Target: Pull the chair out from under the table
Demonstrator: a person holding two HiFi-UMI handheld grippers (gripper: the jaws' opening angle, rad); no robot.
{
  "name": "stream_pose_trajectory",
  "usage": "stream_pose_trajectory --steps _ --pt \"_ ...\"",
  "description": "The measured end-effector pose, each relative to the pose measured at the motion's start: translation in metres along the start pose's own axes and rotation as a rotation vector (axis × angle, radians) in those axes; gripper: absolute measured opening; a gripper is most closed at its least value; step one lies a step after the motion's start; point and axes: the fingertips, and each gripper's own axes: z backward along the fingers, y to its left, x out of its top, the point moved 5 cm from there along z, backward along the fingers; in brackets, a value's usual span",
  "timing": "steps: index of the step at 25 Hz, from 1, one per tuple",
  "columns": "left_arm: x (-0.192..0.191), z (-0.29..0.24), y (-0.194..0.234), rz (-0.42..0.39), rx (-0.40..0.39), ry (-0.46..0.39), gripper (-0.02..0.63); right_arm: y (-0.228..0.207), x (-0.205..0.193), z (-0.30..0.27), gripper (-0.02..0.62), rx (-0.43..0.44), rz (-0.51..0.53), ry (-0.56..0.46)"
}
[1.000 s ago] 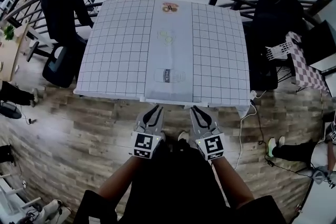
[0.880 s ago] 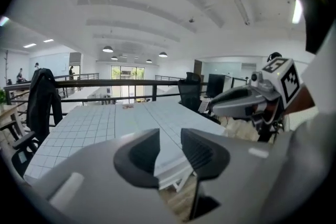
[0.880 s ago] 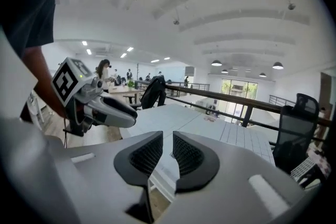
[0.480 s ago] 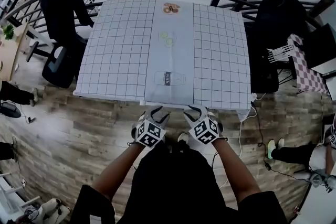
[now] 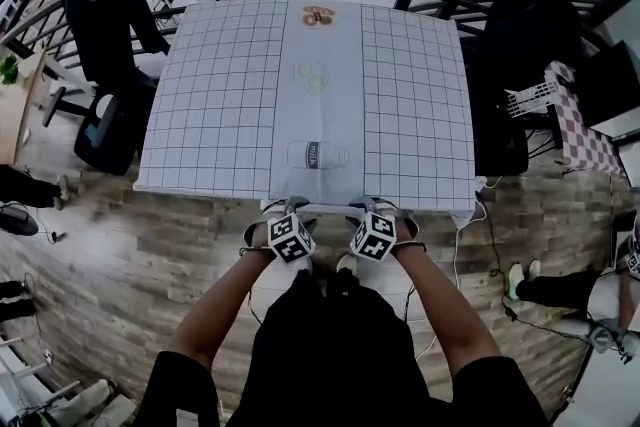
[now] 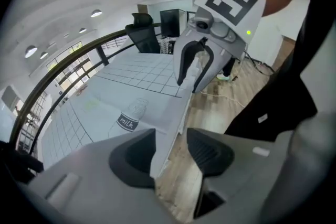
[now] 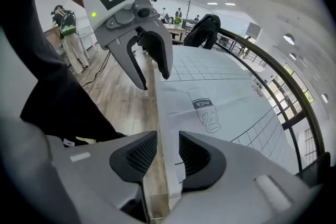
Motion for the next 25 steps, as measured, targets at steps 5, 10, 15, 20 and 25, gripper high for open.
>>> stream_pose_trajectory --steps 5,10,15,20,25 --pt "0.004 -0.025 0.008 -0.096 -0.072 0.056 0.190 0.002 0.001 -0.022 0.130 0.054 0.056 0.065" --pt "0.000 -0.040 0.011 -0.092 -0.165 0.091 0.190 0.005 0.001 -0.041 0.127 0.116 0.081 0.108" --pt "-0.006 -0.056 0.004 -0.216 -0.223 0.152 0.190 0.004 -0.003 -0.059 0.120 0.158 0.127 0.168" --pt "-0.010 -0.072 -0.007 -0.237 -0.260 0.183 0.193 0.007 -0.002 -0.074 0.080 0.167 0.153 0.198" --pt "-0.013 -0.087 -0.008 -0.272 -0.274 0.205 0.190 0.007 -0.007 -0.088 0.080 0.164 0.130 0.205"
